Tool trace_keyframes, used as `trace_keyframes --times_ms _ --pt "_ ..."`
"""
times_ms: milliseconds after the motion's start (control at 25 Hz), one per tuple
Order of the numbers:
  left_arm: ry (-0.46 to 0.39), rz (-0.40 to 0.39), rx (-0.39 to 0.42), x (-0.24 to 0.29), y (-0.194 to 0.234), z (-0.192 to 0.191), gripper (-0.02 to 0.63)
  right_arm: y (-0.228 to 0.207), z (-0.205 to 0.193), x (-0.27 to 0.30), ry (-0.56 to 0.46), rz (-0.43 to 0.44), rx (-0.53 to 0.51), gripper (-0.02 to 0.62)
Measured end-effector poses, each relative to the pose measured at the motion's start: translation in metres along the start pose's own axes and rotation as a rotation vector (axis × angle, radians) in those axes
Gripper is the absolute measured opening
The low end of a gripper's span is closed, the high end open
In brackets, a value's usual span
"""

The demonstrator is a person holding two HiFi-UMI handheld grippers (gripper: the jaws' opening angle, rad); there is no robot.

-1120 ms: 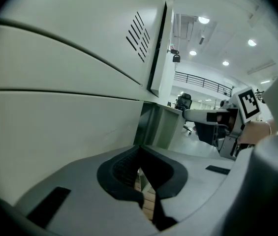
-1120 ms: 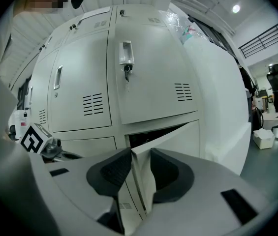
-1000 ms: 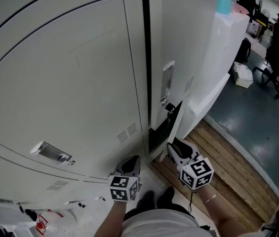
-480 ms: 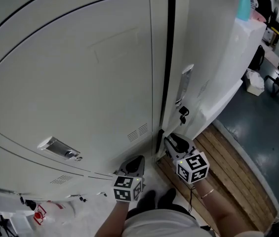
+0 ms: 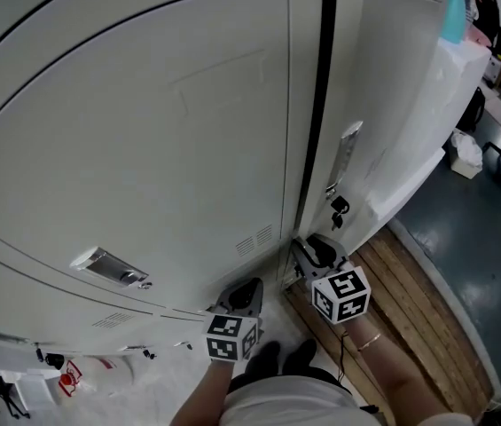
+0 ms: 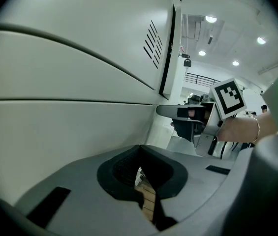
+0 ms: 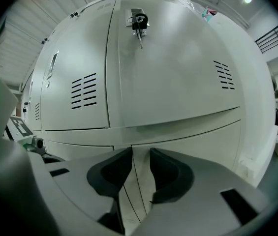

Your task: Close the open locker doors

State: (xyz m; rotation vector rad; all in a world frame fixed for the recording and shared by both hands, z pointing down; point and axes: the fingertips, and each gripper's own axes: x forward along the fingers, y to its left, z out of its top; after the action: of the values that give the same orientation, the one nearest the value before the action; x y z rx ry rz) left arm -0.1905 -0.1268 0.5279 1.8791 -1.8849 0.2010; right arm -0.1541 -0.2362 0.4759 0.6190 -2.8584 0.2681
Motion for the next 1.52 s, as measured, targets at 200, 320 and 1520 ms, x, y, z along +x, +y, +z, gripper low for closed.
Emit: trace_keyframes --times_ms 200,320,1520 --pt "-0.002 0.007 -0.001 -0.001 0.003 0.002 0.02 0.001 0.001 0.004 -0.008 0.014 0.019 0.107" --pt "-0.004 0.008 0.0 -0.001 0.004 0.002 0.02 0.001 0.001 0.004 -0.007 0.025 0.034 0.107" --pt "0.021 -0.249 0.139 0.056 -0.089 0.011 0.02 -0.066 -0.037 -0.166 -0.071 -0.359 0.246 0.032"
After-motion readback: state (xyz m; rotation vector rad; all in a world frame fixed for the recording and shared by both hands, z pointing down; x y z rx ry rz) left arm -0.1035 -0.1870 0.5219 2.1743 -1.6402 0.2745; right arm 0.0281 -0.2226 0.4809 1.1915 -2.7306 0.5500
